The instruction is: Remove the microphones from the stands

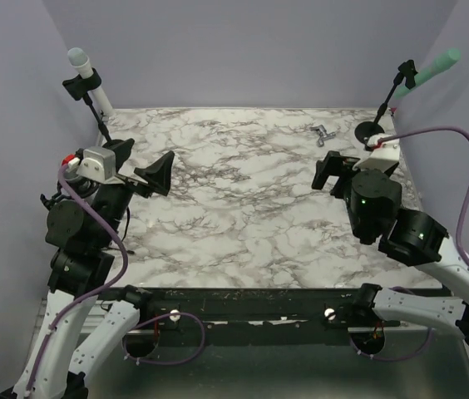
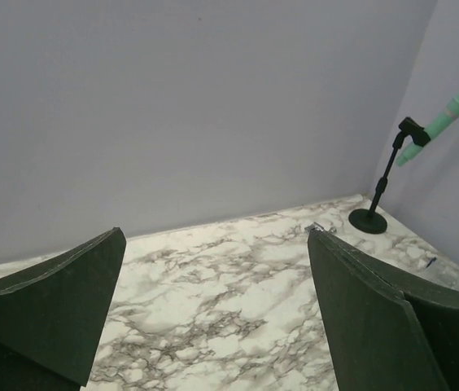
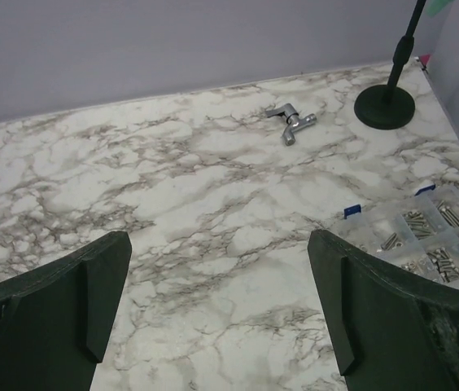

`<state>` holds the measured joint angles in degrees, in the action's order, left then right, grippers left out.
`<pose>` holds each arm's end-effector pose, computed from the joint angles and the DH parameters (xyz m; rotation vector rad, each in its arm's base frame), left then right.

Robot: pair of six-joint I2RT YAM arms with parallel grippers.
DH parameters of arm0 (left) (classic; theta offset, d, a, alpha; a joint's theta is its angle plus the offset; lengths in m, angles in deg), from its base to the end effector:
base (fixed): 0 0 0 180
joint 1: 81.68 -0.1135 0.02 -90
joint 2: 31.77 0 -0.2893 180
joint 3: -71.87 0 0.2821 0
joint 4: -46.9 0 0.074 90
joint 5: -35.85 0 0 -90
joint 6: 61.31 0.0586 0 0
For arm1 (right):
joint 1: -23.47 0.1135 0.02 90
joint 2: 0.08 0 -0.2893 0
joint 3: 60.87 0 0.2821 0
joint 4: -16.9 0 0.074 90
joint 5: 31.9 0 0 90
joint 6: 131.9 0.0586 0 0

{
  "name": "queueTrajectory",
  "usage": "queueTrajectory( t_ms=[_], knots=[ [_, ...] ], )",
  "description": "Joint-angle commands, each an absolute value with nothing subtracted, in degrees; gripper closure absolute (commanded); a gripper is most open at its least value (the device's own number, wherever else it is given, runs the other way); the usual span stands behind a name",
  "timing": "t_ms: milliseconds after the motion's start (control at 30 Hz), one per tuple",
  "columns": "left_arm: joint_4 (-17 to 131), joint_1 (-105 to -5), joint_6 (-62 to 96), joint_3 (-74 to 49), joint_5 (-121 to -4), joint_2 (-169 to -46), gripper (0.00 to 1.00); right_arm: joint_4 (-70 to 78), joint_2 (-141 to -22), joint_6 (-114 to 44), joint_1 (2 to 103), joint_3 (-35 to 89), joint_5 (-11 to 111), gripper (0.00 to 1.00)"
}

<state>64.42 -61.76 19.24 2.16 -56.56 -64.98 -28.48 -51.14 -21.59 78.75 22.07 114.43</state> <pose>0.1214 -0.0466 0.4829 0.1511 1.2444 -0.4706 0.1433 0.1212 0.4626 0.1601 1.6939 0.0941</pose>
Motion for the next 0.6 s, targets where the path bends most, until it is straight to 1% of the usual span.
queueTrajectory(
  t_ms=[0, 133, 233, 467, 567],
  knots=[
    [64.47, -62.07, 17.63, 1.11, -61.3, -67.3, 0.01, -31.15, -53.9, -18.18, 78.94, 20.11, 113.76, 0.0],
    [63.98, -61.99, 16.01, 1.53, -62.05, -67.88, 0.01, -31.72, -55.97, -16.88, 78.93, 18.07, 110.27, 0.0],
    [63.67, -61.83, 15.59, 1.84, -62.43, -67.96, 0.01, -28.54, -56.5, -17.29, 78.95, 14.74, 109.86, 0.0],
    [64.04, -61.13, 15.07, 1.85, -62.85, -69.23, 0.01, -17.5, -60.15, -21.71, 78.64, 9.53, 119.35, 0.0],
    [65.03, -60.23, 15.53, 0.98, -63.93, -69.84, 0.01, -13.39, -63.22, -23.17, 76.96, 10.35, 123.72, 0.0]
  ],
)
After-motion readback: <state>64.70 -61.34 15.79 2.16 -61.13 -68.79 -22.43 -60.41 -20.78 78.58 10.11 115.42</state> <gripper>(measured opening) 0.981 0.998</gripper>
